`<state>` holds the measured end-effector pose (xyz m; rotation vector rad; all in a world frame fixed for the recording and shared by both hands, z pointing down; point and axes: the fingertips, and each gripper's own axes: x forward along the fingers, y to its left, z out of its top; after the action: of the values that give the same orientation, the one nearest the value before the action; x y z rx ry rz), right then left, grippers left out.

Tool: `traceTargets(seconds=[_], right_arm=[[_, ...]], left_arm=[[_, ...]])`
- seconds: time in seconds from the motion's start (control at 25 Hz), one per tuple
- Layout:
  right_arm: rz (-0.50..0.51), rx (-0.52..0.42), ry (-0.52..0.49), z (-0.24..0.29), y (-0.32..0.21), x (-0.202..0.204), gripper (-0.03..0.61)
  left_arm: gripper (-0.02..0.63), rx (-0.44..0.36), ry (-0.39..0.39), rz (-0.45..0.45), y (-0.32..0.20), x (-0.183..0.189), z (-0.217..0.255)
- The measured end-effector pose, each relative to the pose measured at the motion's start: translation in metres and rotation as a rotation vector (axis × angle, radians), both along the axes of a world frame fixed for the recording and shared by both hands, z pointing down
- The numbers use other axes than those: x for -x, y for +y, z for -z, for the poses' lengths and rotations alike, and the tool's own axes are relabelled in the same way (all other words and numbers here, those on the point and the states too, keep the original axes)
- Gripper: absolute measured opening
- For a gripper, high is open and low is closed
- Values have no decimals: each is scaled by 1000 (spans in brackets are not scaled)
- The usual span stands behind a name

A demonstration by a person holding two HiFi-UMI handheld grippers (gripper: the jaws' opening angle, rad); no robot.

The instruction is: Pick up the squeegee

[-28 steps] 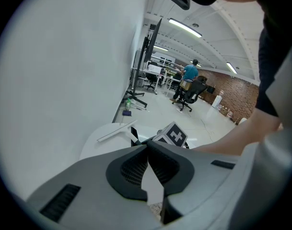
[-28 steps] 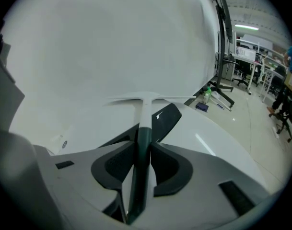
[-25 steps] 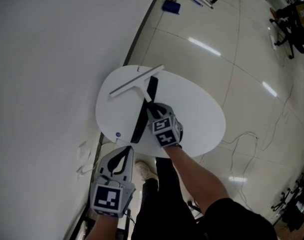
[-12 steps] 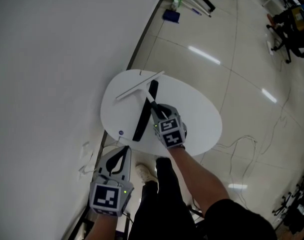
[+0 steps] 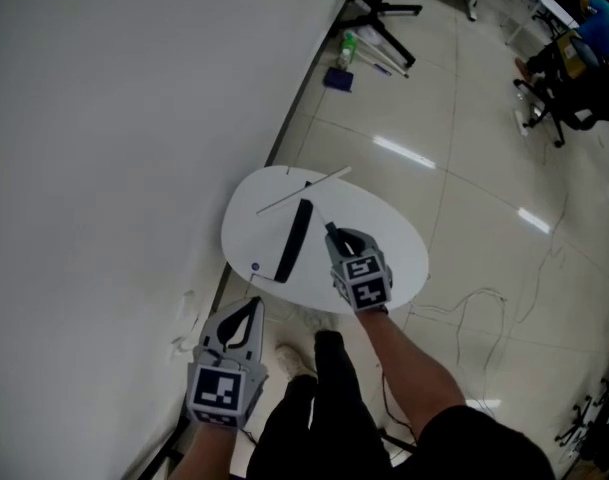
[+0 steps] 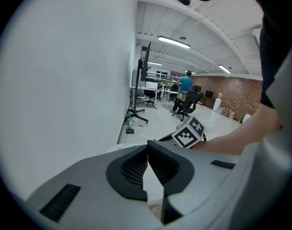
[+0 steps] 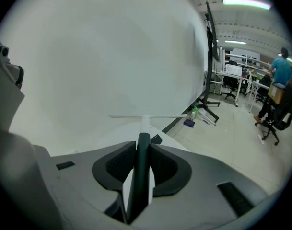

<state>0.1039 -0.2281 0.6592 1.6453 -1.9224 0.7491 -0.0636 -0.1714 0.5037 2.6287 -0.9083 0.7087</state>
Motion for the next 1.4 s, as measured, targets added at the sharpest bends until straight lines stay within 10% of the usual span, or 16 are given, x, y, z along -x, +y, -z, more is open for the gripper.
traceTargets(seconds=[0.88,1.4], right_arm=[[19,-235,52,282,254,8,101],[184,-307,6,316,275,-45,100]], left_arm=[[3,-238,90,-15,151,91,169],[3,-302,99,50,183,-1,176]])
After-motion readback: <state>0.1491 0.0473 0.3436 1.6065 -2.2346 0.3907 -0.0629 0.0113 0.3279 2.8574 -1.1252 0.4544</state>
